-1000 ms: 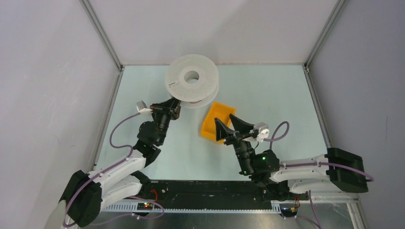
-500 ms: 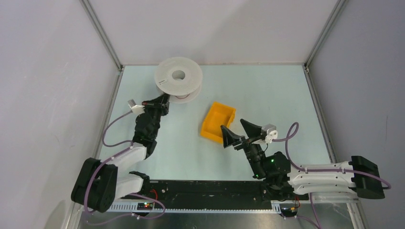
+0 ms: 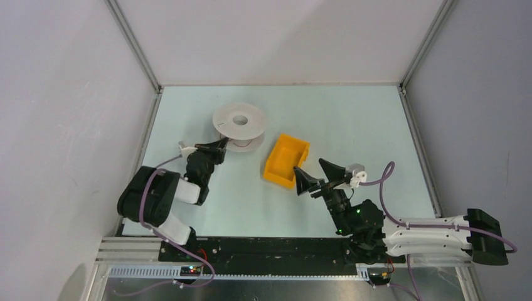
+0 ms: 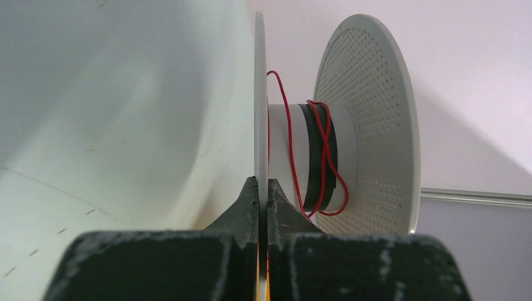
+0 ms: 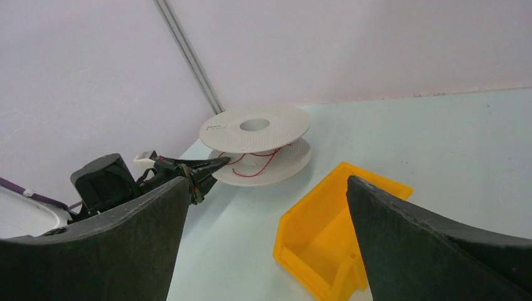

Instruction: Wrap the cables

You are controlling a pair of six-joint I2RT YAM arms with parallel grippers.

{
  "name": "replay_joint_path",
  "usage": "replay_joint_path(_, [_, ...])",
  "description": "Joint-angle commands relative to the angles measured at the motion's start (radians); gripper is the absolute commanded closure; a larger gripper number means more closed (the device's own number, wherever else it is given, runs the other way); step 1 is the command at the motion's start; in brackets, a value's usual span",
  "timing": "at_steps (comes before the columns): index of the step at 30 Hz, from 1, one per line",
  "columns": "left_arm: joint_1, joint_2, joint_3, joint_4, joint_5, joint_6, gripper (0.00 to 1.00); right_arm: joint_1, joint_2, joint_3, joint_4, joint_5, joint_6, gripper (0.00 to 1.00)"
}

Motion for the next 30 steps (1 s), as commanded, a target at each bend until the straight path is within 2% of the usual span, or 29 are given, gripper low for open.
replay_joint_path(1, [0.013,0.036,-0.008,0.213,0.031,0.016,1.00,-0.015,-0.023,-0.006,-0.021,0.007,0.031,0.01])
replay_joint_path(23, [0.060,0.217,-0.049,0.230,0.100,0.088,0.99,-0.048,-0.070,-0.006,-0.091,-0.012,0.072,0.01])
replay_joint_path(29, [0.076,0.221,-0.057,0.230,0.136,0.114,0.92,-0.060,-0.080,-0.006,-0.113,-0.021,0.096,0.00])
replay_joint_path(30, [0.079,0.218,-0.063,0.229,0.137,0.115,0.88,-0.062,-0.081,-0.006,-0.113,-0.024,0.097,0.01])
